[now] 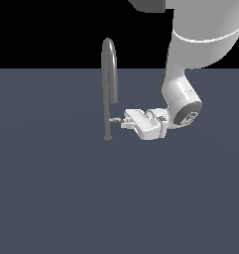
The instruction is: Turn on the faucet by rotating a designated handle.
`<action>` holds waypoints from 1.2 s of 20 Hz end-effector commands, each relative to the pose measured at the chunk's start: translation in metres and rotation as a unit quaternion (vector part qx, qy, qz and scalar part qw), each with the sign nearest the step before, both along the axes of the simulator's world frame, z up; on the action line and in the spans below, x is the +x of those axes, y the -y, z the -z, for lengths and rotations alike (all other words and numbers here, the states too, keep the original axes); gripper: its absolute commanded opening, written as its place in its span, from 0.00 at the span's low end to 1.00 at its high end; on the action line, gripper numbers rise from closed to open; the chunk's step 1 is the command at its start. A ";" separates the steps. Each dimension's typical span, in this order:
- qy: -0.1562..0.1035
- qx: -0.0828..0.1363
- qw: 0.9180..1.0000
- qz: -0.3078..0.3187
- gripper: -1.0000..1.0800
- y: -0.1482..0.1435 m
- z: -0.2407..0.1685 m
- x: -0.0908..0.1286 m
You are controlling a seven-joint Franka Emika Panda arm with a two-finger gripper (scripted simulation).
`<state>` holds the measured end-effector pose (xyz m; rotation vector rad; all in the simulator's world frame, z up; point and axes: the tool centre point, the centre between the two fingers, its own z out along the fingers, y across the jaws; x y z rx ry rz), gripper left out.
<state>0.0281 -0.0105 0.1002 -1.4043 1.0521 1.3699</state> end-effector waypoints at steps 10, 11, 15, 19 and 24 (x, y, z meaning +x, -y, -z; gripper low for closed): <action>-0.008 -0.001 1.000 0.002 0.00 -0.001 0.031 0.005; -0.009 -0.002 1.000 0.002 0.00 -0.001 0.034 0.006; -0.013 -0.003 1.000 0.003 0.00 -0.002 0.048 0.008; 0.007 0.004 1.000 -0.004 0.00 -0.004 0.024 0.018; 0.001 0.002 1.000 -0.002 0.00 -0.005 0.036 0.023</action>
